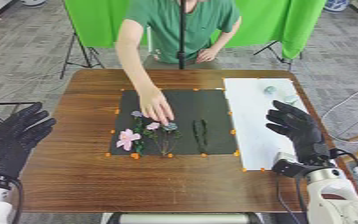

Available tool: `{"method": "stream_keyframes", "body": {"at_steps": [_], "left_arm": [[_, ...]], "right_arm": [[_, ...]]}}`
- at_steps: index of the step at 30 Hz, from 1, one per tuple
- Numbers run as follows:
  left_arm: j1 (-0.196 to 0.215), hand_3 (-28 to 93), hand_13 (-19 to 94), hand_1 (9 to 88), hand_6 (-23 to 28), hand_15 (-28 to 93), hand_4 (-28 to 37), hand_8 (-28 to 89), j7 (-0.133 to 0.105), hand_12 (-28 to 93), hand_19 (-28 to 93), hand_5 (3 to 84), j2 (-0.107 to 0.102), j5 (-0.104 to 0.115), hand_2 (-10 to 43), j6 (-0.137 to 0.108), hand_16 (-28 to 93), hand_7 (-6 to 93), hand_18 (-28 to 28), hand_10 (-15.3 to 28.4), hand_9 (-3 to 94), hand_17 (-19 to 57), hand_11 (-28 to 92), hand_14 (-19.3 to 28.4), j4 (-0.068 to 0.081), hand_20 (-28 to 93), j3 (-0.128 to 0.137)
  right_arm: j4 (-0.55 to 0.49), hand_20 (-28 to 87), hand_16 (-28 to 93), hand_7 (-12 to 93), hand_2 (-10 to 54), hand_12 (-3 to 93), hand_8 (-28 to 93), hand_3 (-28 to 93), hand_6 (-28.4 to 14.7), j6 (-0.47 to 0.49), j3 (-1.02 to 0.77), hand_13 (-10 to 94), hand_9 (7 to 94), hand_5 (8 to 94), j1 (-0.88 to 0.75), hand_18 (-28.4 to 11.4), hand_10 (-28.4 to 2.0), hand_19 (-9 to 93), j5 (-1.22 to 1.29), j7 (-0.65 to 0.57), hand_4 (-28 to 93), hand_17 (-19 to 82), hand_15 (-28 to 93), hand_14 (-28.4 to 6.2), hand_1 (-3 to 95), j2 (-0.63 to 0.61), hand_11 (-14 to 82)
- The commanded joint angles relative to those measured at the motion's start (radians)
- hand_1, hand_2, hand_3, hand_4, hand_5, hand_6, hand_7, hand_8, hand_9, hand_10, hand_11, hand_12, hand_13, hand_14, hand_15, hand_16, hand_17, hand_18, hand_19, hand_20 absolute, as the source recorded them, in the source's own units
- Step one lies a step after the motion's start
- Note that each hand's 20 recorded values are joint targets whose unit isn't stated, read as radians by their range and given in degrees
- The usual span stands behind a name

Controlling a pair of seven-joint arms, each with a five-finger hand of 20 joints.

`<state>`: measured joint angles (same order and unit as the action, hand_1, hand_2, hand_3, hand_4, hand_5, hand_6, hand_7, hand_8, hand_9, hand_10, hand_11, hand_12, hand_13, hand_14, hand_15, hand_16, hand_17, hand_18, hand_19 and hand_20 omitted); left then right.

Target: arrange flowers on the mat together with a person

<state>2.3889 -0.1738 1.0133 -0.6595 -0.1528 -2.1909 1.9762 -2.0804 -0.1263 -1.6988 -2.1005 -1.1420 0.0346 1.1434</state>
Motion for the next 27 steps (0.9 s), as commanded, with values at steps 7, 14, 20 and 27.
{"method": "stream_keyframes", "body": {"at_steps": [7,14,20,27], "left_arm": [[0.014,67,29,28.7,4.2,33,-20.4,-8,0.002,19,43,38.3,0.007,-0.001,1.5,-0.002,1,20.7,21.0,13.4,33.9,-5.5,23,16.1,-0.001,14,0.009],[0.019,67,29,28.8,4.2,33,-20.5,-8,-0.002,19,43,38.3,0.0,0.001,1.4,-0.005,1,20.7,21.0,13.4,33.9,-5.6,23,16.2,-0.001,14,0.015],[0.017,67,29,28.7,4.2,33,-20.4,-8,0.002,19,43,38.3,-0.002,-0.002,1.4,-0.002,1,20.7,21.0,13.4,33.9,-5.5,23,16.1,-0.002,14,0.013],[0.02,67,29,28.9,4.2,33,-20.3,-8,-0.002,19,43,38.3,-0.009,0.0,1.4,-0.009,1,20.8,21.0,13.4,33.9,-5.5,23,16.1,-0.003,14,0.015]], "right_arm": [[-0.002,27,27,18,-1.9,22.7,-11,88,-3.9,0.01,-0.02,33,42.3,42.7,-0.021,-20.7,-14.7,45,-0.005,0.011,-23,9,25,-11.8,21.3,0.003,15.4],[0.038,27,27,18,-1.9,22.8,-11,88,-3.9,-0.023,-0.006,33,42.4,42.8,0.009,-20.7,-14.6,45,0.002,0.029,-23,9,25,-11.9,21.4,-0.041,15.6],[0.199,28,25,21,-3.7,22.3,-13,88,-3.9,-0.25,0.154,36,44.0,43.9,0.218,-20.7,-13.9,48,-0.14,0.06,-24,10,29,-11.1,23.2,-0.221,17.7],[0.309,27,23,26,-6.2,21.8,-15,88,-2.3,-0.376,0.287,35,45.6,45.7,0.398,-19.5,-12.5,47,-0.727,-0.097,-26,12,29,-9.0,26.2,-0.382,21.0]]}}
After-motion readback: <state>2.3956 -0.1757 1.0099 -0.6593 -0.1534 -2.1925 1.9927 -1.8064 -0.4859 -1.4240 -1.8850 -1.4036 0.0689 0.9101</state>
